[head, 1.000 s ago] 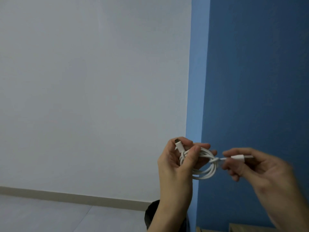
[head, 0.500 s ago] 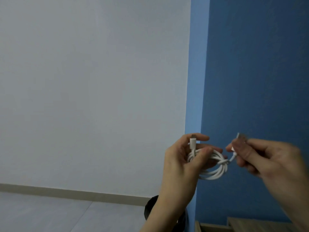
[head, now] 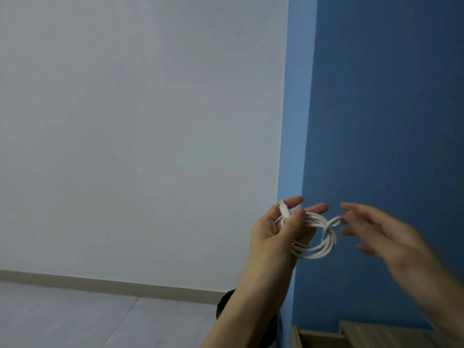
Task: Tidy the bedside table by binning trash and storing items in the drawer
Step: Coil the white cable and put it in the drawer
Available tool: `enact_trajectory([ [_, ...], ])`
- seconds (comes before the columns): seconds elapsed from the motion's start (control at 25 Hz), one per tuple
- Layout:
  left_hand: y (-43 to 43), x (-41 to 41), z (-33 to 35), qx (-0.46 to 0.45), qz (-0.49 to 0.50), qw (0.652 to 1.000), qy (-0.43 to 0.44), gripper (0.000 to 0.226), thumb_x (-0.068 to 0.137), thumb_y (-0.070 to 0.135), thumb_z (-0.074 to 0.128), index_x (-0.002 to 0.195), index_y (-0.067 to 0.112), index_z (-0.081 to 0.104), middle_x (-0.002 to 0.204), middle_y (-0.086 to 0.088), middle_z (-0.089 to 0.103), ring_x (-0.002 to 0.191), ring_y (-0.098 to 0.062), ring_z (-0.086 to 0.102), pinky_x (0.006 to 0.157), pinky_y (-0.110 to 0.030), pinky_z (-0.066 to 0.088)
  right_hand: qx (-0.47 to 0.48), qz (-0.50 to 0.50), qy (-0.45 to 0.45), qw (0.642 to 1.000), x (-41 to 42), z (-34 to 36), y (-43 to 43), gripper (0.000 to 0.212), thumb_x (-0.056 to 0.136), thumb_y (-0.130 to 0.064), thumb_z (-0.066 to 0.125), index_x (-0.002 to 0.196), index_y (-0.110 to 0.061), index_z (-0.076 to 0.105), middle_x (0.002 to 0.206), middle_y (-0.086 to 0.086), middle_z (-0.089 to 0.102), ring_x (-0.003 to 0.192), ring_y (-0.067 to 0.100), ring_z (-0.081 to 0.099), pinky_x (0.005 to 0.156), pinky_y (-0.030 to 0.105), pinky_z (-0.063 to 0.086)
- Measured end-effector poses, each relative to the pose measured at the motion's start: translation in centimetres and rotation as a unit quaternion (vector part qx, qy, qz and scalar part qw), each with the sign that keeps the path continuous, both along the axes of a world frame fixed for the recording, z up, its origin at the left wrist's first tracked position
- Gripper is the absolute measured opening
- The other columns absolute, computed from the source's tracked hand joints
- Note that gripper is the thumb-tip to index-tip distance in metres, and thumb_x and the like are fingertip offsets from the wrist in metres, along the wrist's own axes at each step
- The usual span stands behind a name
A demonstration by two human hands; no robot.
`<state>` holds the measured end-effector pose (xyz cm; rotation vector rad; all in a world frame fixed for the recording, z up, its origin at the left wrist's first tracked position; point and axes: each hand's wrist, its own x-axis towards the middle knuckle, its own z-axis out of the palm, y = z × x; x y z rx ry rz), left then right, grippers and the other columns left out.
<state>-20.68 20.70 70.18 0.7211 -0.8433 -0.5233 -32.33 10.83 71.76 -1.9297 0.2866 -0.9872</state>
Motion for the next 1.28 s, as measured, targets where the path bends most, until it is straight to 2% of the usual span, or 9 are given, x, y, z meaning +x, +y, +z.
enact_trajectory([
  [0.24, -0.7, -0.5, -0.3, 0.036, -0.013, 0.998, -0.042, 0.024, 0.093, 0.013, 0.05, 0.116, 0.006, 0.054, 0.112, -0.011, 0.071, 0.094, -0.026, 0.064, 0.094, -0.041, 0.05, -0.046, 0.078, 0.039, 0.995, -0.2, 0.3, 0.1, 0.072, 0.032, -0.084, 0.062, 0.081, -0.034, 0.075, 0.077, 0.001, 0.076, 0.071, 0.012, 0.071, 0.062, 0.019, 0.056],
  [0.36, -1.0, -0.5, -0.3, 0.039, -0.105, 0.994, 0.007, 0.032, 0.093, 0.019, 0.051, 0.121, 0.002, 0.052, 0.104, -0.008, 0.072, 0.09, -0.019, 0.068, 0.083, -0.027, 0.055, -0.032, 0.081, -0.005, 0.996, -0.2, -0.2, -0.6, 0.072, 0.035, -0.08, 0.066, 0.083, -0.028, 0.076, 0.077, 0.004, 0.076, 0.071, 0.012, 0.071, 0.062, 0.018, 0.056],
  [0.44, -1.3, -0.4, -0.9, 0.081, -0.114, 0.99, -0.012, 0.029, 0.083, 0.028, 0.054, 0.103, 0.009, 0.063, 0.087, 0.0, 0.072, 0.079, -0.011, 0.064, 0.071, -0.02, 0.048, 0.008, 0.079, -0.047, 0.996, -0.3, -0.7, -1.2, 0.074, 0.032, -0.077, 0.07, 0.084, -0.024, 0.077, 0.079, 0.004, 0.077, 0.072, 0.011, 0.072, 0.064, 0.015, 0.055],
  [0.52, -1.8, -0.5, -1.8, 0.132, -0.09, 0.986, -0.043, 0.021, 0.085, 0.033, 0.056, 0.086, 0.016, 0.068, 0.078, 0.007, 0.071, 0.075, -0.008, 0.058, 0.069, -0.02, 0.039, 0.03, 0.069, -0.069, 0.995, -0.4, -1.3, -1.6, 0.076, 0.032, -0.075, 0.072, 0.086, -0.022, 0.076, 0.083, 0.003, 0.077, 0.077, 0.01, 0.072, 0.069, 0.014, 0.054],
  [0.64, -2.5, -0.7, -2.7, 0.149, -0.074, 0.984, -0.057, 0.027, 0.096, 0.028, 0.044, 0.094, 0.017, 0.069, 0.089, 0.002, 0.072, 0.083, -0.01, 0.067, 0.08, -0.023, 0.051, 0.046, 0.045, -0.082, 0.994, -0.3, -2.3, -2.5, 0.075, 0.034, -0.076, 0.071, 0.088, -0.026, 0.075, 0.087, 0.001, 0.077, 0.08, 0.009, 0.071, 0.072, 0.016, 0.055],
  [0.8, -3.8, -1.1, -3.3, 0.137, -0.056, 0.986, -0.076, 0.029, 0.098, 0.025, 0.041, 0.096, 0.01, 0.067, 0.091, -0.01, 0.068, 0.081, -0.018, 0.065, 0.069, -0.018, 0.054, 0.043, 0.005, -0.061, 0.997, -0.3, -3.4, -4.1, 0.072, 0.031, -0.084, 0.064, 0.089, -0.042, 0.072, 0.097, -0.018, 0.073, 0.089, -0.001, 0.067, 0.075, 0.016, 0.054],
  [1.04, -6.1, -1.8, -6.2, 0.196, -0.01, 0.98, -0.043, 0.03, 0.094, 0.021, 0.051, 0.113, -0.002, 0.054, 0.091, -0.013, 0.066, 0.075, -0.015, 0.069, 0.067, -0.028, 0.059, 0.183, 0.038, -0.054, 0.981, -1.6, -7.6, -5.8, 0.082, 0.031, -0.068, 0.078, 0.088, -0.01, 0.074, 0.088, 0.008, 0.077, 0.081, 0.019, 0.073, 0.062, 0.025, 0.057],
  [1.16, -8.5, -1.4, -11.0, 0.305, -0.01, 0.952, -0.036, 0.038, 0.098, 0.032, 0.04, 0.113, 0.003, 0.06, 0.105, -0.012, 0.064, 0.099, -0.02, 0.062, 0.089, -0.038, 0.051, 0.311, 0.0, -0.068, 0.948, -2.2, -13.0, -7.1, 0.053, 0.062, -0.045, 0.072, 0.093, -0.002, 0.069, 0.084, 0.014, 0.076, 0.072, 0.022, 0.073, 0.056, 0.025, 0.057],
  [1.28, -10.1, -0.5, -17.0, 0.377, -0.002, 0.926, 0.009, 0.033, 0.099, 0.026, 0.039, 0.108, 0.004, 0.063, 0.098, -0.009, 0.065, 0.078, -0.006, 0.065, 0.086, -0.027, 0.052, 0.427, -0.019, -0.057, 0.902, -2.3, -19.9, -8.0, 0.05, 0.065, -0.033, 0.071, 0.1, 0.003, 0.064, 0.075, 0.011, 0.076, 0.065, 0.022, 0.073, 0.057, 0.027, 0.059],
])
